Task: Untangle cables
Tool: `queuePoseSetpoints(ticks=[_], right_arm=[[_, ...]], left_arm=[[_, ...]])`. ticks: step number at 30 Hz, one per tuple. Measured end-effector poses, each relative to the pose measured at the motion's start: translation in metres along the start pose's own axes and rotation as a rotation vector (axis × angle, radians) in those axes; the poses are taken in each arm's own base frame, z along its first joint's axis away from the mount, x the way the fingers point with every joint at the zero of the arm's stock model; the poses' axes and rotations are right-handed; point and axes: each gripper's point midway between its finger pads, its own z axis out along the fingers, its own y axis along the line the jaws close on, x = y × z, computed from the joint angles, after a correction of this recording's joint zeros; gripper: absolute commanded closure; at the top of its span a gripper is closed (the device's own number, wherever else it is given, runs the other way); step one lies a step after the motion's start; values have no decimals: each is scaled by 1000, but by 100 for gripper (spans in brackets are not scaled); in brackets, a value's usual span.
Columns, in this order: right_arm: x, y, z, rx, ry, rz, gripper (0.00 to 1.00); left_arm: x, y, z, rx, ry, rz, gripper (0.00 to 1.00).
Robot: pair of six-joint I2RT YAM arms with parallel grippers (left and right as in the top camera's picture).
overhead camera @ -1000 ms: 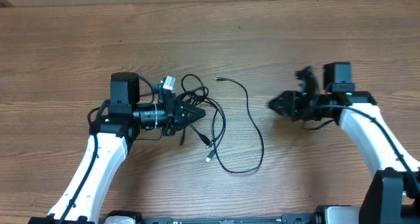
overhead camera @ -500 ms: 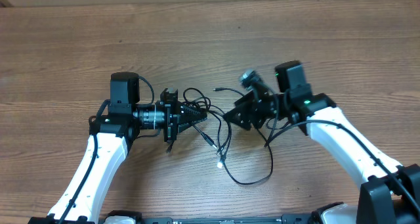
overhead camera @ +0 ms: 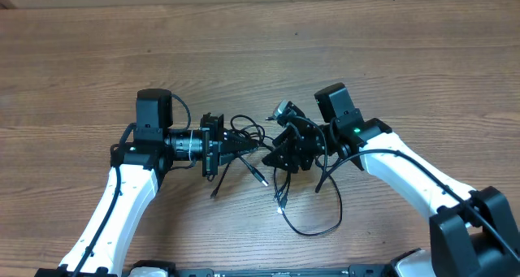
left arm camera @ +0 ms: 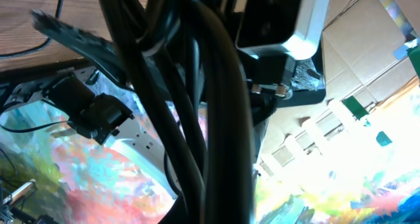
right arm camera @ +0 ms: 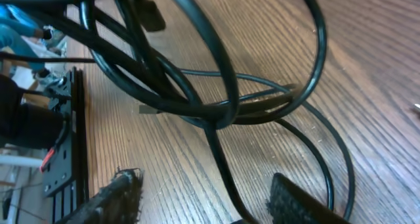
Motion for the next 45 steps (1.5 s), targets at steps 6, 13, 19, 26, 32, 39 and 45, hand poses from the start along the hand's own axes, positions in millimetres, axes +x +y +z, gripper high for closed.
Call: queuePoseSetpoints(ticks=[6,13,19,26,32,39,45], right_arm=[[-2,2,6,-14,-4,-25,57],[1,3,11,-24,6,-28,96],[7,-1,10,-1,29,48,96],[19,-35,3,190,59,281,96],[22,-47,0,263,60,354,96],[47,-61,-16,424,163,478,96],[-16,-33,-69,490,37,402,96]], left_arm=[[5,0,0,2,29,-4,96],[8,-2,0,5,49,9,91],[-12,-7,0,3,-72,297,0],[-75,24,-19,-218,-422,532,0],[-97,53,-28,-398,-577,479,1],[-130,99,-89,-709,-948,299,0],[-140,100,-121,-789,-1130,274,73]])
